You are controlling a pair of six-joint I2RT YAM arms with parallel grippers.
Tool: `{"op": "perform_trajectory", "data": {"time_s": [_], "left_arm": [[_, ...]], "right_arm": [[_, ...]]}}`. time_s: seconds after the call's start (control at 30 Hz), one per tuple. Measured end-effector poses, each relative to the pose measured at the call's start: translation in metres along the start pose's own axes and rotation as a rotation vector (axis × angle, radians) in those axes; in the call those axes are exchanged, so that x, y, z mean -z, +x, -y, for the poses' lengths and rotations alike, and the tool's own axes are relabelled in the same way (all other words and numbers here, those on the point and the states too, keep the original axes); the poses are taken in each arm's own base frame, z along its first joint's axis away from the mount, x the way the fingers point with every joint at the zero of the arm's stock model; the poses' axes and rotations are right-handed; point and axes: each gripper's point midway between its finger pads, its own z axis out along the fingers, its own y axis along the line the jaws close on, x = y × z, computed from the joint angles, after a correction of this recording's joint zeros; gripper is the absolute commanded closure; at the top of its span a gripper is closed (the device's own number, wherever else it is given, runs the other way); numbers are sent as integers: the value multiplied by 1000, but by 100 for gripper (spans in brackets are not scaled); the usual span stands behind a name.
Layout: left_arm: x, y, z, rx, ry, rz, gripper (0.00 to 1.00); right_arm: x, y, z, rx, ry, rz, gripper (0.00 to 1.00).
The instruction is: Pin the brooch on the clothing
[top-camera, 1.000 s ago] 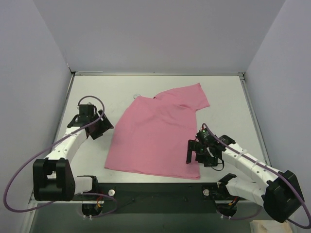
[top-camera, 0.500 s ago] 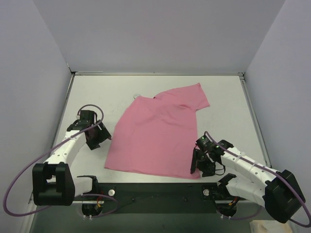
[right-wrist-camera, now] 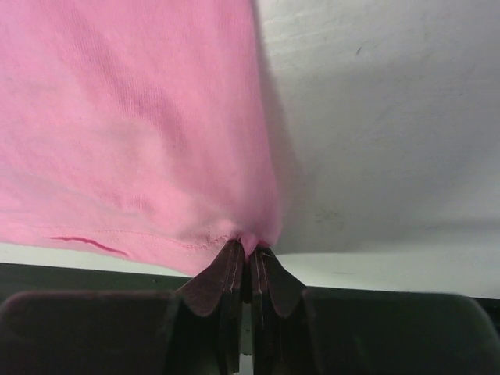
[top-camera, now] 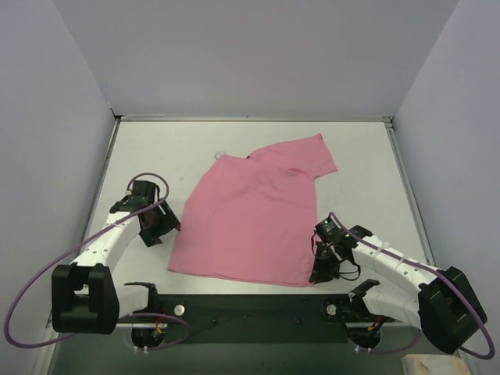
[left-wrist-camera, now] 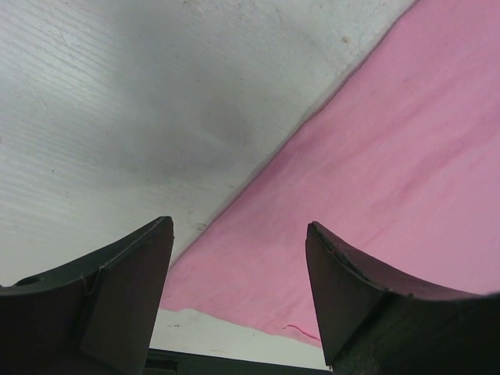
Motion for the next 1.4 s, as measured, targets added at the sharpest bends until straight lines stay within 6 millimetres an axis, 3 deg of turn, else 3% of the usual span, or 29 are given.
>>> {"op": "perform_trajectory", "data": {"time_s": [0.23, 0.7, 1.07, 1.4], "left_arm": [[6, 8, 3, -19, -2, 0, 22], [18, 51, 18, -76, 33, -54, 29], [12, 112, 3, -115, 32, -182, 32], [13, 141, 0, -173, 26, -232, 33]], "right_arm": [[5, -28, 2, -95, -32, 91, 100], [35, -84, 19, -284, -99, 345, 100], [36, -88, 26, -283, -89, 354, 100], [33, -86, 26, -277, -84, 330, 100]]}}
